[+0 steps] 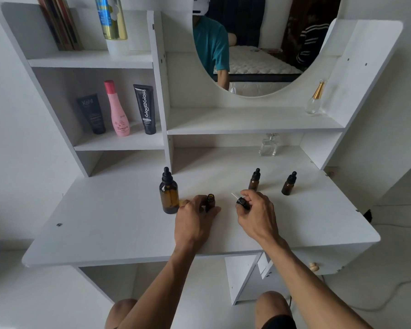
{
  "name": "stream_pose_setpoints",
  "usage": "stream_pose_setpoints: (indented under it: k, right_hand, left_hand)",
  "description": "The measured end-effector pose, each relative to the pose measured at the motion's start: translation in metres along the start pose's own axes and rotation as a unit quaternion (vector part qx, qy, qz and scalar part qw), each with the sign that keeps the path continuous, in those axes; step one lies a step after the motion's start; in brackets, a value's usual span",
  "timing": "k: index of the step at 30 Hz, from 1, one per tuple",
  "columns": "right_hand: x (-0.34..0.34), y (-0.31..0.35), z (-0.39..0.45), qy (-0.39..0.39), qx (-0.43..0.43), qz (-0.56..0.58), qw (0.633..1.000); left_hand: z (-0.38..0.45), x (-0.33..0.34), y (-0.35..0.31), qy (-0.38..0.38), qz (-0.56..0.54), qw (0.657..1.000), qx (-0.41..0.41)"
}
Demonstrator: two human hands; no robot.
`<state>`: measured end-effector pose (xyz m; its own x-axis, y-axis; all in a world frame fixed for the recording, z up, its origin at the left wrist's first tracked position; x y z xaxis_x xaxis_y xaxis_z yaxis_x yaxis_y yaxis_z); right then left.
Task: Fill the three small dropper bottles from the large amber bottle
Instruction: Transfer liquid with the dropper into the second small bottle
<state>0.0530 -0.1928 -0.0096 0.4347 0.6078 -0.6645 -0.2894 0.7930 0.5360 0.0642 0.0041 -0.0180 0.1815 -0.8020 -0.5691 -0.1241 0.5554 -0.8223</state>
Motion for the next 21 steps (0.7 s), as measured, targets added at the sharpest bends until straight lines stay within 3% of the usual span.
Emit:
stream_pose_setpoints:
  k: [11, 18, 21]
  right_hand:
    - [0.002, -0.003, -0.001, 0.024, 0.013, 0.013, 1.000]
    - [0.003, -0.004, -0.001, 0.039, 0.030, 0.013, 0.999]
    - [0.000, 0.001, 0.002, 0.043, 0.023, 0.010, 0.999]
  left_hand:
    - [-0.021, -0.012, 0.007, -0.003, -0.011, 0.999, -0.035]
    - [-0.042, -0.070, 0.014, -0.192, -0.050, 0.980, 0.018]
    - [-0.030, -0.086, 0.020, -0.233, -0.060, 0.970, -0.018]
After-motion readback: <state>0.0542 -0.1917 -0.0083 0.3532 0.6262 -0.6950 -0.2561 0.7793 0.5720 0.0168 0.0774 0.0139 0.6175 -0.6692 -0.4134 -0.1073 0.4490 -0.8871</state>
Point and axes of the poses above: each hand's wrist, its own z-axis towards the middle knuckle, its own x-axis out of the palm, y = z × x, the point moved 7 cm from there along z, towards the middle knuckle, and after that the axes turned 14 degrees about -x, right-handed, at the moved point
